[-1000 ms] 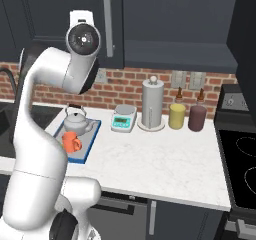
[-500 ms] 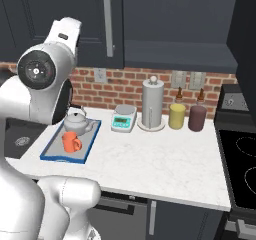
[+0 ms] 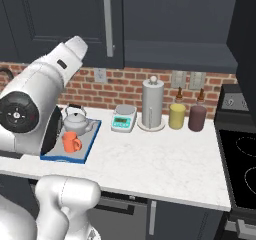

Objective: Pick the kettle from the counter and place it on the tray. Then pick the mug from the cabinet and place it on the tray. Then close the cabinet doors.

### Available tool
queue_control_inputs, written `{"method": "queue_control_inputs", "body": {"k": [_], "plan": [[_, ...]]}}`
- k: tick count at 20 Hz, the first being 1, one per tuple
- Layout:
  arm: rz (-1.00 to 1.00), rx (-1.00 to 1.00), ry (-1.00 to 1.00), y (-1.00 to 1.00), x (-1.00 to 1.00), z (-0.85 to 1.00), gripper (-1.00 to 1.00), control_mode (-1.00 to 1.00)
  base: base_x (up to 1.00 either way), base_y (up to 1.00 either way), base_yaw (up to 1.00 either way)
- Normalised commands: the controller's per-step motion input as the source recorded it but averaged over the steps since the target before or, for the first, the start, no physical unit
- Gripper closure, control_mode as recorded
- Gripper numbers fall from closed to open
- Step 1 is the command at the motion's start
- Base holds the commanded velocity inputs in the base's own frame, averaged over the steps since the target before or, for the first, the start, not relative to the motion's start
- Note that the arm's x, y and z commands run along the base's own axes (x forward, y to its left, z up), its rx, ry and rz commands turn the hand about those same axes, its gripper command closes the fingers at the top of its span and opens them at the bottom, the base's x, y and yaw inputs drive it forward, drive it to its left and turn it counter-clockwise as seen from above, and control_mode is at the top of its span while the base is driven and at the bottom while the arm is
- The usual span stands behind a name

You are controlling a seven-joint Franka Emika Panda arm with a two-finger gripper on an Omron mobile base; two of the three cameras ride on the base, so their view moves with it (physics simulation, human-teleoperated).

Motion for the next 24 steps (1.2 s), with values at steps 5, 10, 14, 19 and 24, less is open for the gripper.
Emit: {"method": "queue_control_inputs", "body": {"k": [5, 10, 14, 19, 24], "plan": [[-0.28, 0.38, 0.05, 0.19, -0.33, 0.00, -1.00, -1.00, 0.00, 0.00, 0.00], [-0.16, 0.44, 0.04, 0.02, -0.38, 0.00, -1.00, -1.00, 0.00, 0.00, 0.00], [-0.01, 0.38, -0.02, 0.00, -0.34, 0.00, -1.00, -1.00, 0.00, 0.00, 0.00], [0.00, 0.22, -0.08, 0.00, -0.28, 0.00, -1.00, -1.00, 0.00, 0.00, 0.00], [0.00, 0.18, -0.09, 0.00, -0.28, 0.00, -1.00, -1.00, 0.00, 0.00, 0.00]]}}
